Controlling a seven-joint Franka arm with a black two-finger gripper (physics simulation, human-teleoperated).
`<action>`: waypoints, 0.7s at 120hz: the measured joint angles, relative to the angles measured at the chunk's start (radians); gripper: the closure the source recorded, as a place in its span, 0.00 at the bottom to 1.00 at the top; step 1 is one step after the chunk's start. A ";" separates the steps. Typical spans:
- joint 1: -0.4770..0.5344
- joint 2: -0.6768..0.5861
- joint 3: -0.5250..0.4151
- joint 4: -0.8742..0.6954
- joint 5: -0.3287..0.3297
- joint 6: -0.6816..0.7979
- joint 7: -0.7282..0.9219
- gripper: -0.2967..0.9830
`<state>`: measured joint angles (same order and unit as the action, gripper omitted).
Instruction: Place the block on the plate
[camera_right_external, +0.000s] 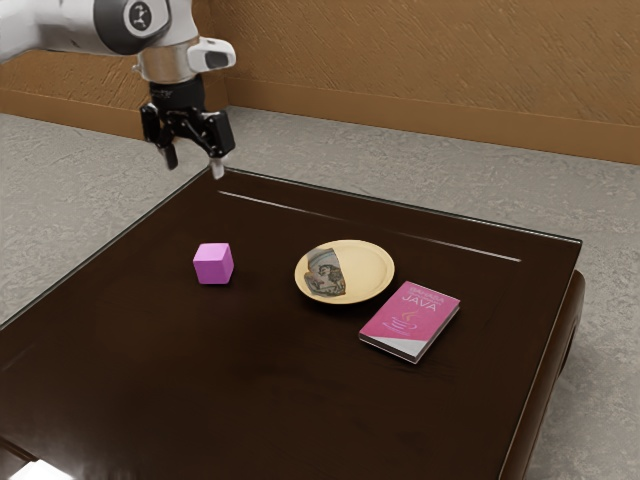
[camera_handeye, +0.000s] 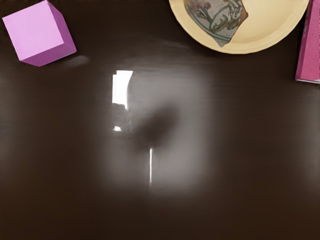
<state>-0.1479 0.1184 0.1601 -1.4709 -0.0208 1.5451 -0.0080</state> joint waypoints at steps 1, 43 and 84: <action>-0.001 0.000 0.000 0.000 0.000 0.001 0.000 0.23; -0.009 0.019 0.052 -0.082 -0.001 0.017 -0.106 0.23; 0.004 0.117 0.120 -0.240 -0.040 0.150 -0.177 0.23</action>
<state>-0.1438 0.2354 0.2803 -1.7109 -0.0606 1.6950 -0.1846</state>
